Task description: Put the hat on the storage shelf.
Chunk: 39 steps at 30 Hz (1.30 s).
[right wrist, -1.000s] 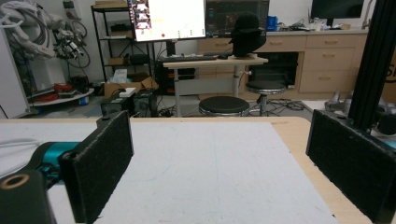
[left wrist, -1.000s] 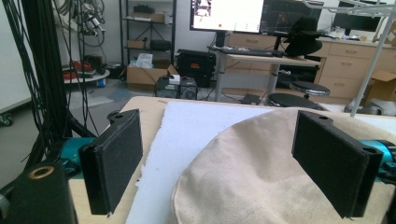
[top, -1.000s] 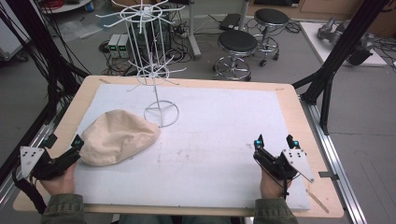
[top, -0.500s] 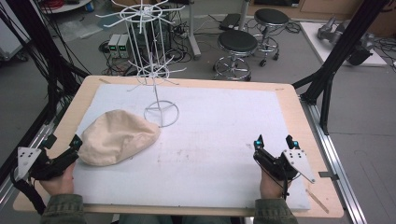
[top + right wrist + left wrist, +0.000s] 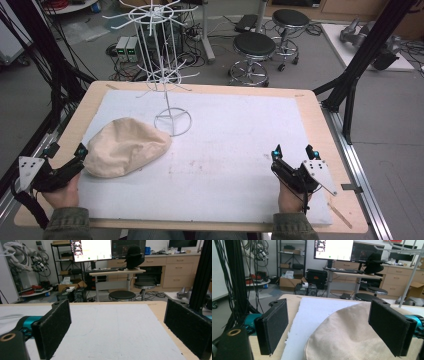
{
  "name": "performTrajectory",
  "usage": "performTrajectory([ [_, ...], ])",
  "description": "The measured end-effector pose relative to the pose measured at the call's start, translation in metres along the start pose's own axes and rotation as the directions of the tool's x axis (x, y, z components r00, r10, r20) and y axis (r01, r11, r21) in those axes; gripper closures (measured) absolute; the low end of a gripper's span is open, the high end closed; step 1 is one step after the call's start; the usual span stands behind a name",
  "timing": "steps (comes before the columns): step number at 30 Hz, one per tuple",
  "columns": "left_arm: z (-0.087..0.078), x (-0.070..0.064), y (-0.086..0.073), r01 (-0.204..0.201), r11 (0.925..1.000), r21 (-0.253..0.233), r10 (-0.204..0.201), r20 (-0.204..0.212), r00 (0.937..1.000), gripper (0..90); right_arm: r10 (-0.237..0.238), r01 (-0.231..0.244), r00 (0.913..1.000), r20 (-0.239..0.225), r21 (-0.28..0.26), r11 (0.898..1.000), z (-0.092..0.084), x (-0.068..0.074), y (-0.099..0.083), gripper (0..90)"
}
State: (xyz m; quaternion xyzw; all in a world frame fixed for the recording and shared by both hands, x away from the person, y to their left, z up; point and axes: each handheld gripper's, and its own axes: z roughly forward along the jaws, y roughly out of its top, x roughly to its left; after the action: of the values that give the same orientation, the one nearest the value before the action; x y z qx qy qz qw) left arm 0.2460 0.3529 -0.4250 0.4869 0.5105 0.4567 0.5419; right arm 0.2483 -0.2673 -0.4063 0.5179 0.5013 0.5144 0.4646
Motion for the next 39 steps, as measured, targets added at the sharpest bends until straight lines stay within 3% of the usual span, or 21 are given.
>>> performTrajectory([
  [21, 0.017, -0.013, 0.026, -0.056, 0.9978, -0.036, 0.057, 0.038, 0.9976, 16.6, 0.0, 0.001, 1.0, -0.002, 0.01, 1.0, 0.001, 0.0, -0.001, 6.5],
  [26, 0.023, -0.011, 0.033, -0.062, 0.9979, -0.016, 0.063, 0.028, 0.9976, 19.0, -0.001, 0.001, 1.0, -0.001, 0.013, 1.0, 0.001, 0.0, -0.001, 6.5],
  [29, 0.03, -0.012, 0.038, -0.073, 0.9973, 0.01, 0.072, 0.054, 0.9959, 19.2, 0.0, 0.0, 1.0, -0.002, 0.015, 1.0, 0.001, -0.001, -0.001, 6.5],
  [39, 0.054, -0.018, 0.049, -0.103, 0.9942, 0.031, 0.1, 0.1, 0.99, 16.7, -0.004, 0.004, 1.0, -0.006, 0.02, 1.0, 0.001, -0.001, -0.001, 6.5],
])
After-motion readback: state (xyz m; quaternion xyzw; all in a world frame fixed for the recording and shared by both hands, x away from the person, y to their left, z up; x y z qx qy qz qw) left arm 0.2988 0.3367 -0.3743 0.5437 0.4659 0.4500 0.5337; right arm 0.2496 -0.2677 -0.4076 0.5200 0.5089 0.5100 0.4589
